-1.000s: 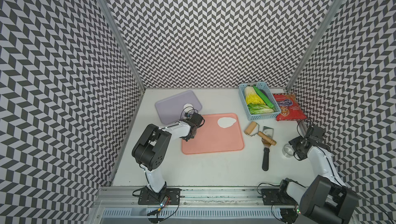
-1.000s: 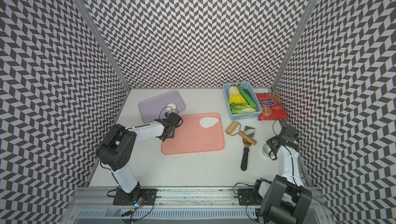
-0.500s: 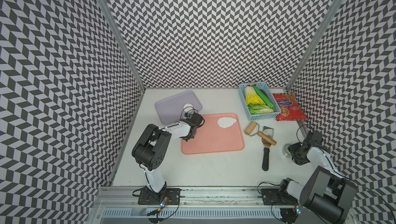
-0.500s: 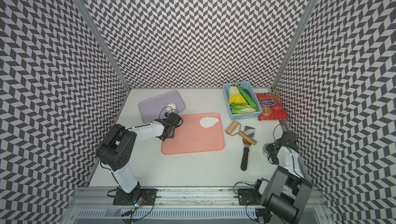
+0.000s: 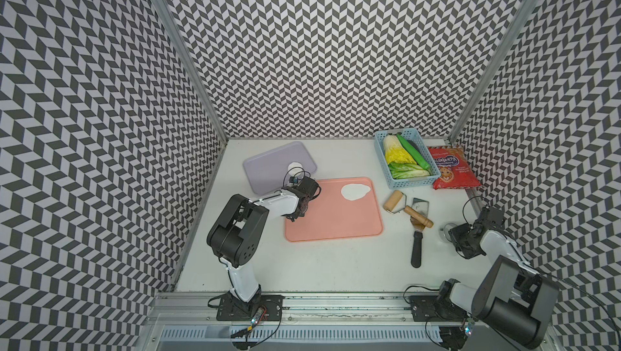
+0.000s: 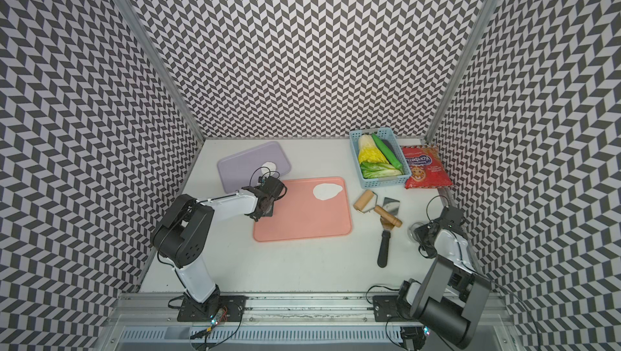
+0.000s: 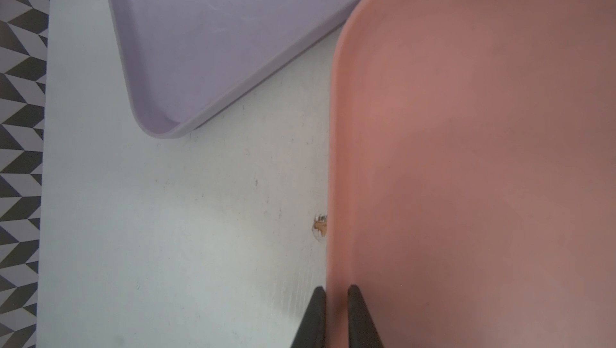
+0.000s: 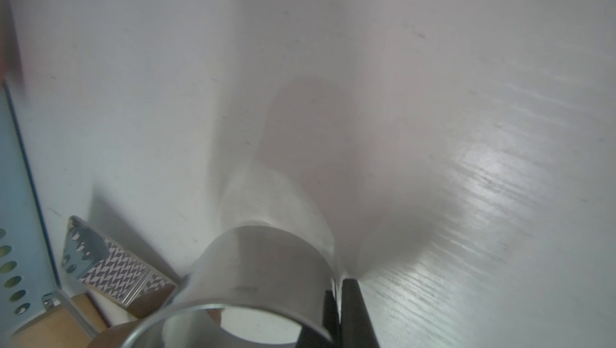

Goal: Roll out the dumpling wrappers from the dough
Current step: Pick up the dumpling mold from the center of the board, then press the dumpling wrapper on the work surface.

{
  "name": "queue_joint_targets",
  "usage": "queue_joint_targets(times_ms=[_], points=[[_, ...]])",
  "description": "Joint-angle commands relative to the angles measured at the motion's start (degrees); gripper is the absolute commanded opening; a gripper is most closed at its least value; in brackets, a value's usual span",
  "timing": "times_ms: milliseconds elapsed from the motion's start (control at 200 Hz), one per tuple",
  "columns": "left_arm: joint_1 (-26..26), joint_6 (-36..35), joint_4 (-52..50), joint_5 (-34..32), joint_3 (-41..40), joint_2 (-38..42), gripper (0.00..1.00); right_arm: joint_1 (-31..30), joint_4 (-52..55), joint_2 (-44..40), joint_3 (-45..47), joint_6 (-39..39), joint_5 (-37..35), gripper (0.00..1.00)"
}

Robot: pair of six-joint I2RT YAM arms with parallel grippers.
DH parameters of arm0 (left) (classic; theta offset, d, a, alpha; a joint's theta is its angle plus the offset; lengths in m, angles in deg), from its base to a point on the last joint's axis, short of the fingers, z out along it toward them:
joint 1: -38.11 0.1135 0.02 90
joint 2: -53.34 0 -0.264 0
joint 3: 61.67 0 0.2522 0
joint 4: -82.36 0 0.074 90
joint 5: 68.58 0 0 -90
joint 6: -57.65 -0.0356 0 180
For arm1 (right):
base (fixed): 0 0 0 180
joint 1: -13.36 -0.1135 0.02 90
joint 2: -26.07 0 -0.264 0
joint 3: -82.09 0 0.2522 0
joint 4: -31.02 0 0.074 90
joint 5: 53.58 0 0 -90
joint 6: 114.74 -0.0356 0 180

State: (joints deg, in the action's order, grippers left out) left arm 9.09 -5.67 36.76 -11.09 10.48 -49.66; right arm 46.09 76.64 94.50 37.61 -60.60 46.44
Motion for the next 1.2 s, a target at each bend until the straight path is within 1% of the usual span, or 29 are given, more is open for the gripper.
queue_joint_targets(times_ms=[0,105,175,235,320,345,411,466,581,686,776,816,941,1031,1112,1197], points=[[-0.3,0.7,-2.7,0.9,-0.7,0.8,0.16,-1.0,-0.7,-4.3,-3.5,2.1,2.7,0.00],[-0.3,0.6,-2.9,1.0,0.0,1.4,0.16,-4.6,0.5,-6.3,-7.5,2.5,3.9,0.00],[-0.3,0.4,-3.0,1.3,0.4,1.9,0.16,-9.2,1.4,-5.6,-10.6,3.0,3.7,0.00],[-0.2,0.3,-2.9,1.5,0.7,2.5,0.16,-14.6,1.9,-4.2,-13.5,3.2,2.8,0.00],[0.2,0.0,-3.1,2.2,1.1,3.5,0.17,-23.6,2.6,-0.2,-18.4,3.6,1.8,0.00],[0.2,0.0,-3.1,2.5,1.3,3.7,0.21,-26.7,2.9,1.6,-20.2,3.7,1.6,0.00],[0.4,-0.2,-3.3,3.7,2.2,4.5,0.30,-32.2,2.6,5.1,-23.3,4.1,2.2,0.00],[0.5,-0.3,-3.5,4.9,3.3,5.2,0.34,-36.8,2.7,8.3,-26.2,4.5,2.1,0.00],[0.7,-0.6,-3.4,7.4,4.9,6.8,0.38,-46.2,2.9,15.8,-32.2,5.8,0.9,0.00],[0.8,-1.7,-3.6,10.3,6.5,8.1,0.39,-52.4,2.5,21.9,-35.7,6.4,1.0,0.00],[0.8,-3.0,-2.8,15.2,7.2,9.7,0.38,-56.9,2.2,26.6,-38.3,7.0,0.4,0.00],[0.8,-5.3,-2.2,18.0,7.4,10.5,0.38,-58.6,2.5,29.0,-39.8,7.3,0.1,0.00],[0.9,-7.5,-1.1,27.2,8.8,11.5,0.36,-61.3,2.9,34.5,-42.6,7.8,0.9,0.00],[0.8,-8.5,1.0,33.4,8.9,12.1,0.24,-62.5,3.7,37.3,-44.5,8.4,0.6,0.00],[0.8,-8.6,2.3,37.2,9.1,12.1,0.24,-63.5,5.7,40.1,-46.3,9.3,-0.3,0.00],[0.9,-8.3,3.0,38.7,9.2,11.8,0.24,-64.5,6.8,42.2,-47.2,9.9,-2.5,0.00]])
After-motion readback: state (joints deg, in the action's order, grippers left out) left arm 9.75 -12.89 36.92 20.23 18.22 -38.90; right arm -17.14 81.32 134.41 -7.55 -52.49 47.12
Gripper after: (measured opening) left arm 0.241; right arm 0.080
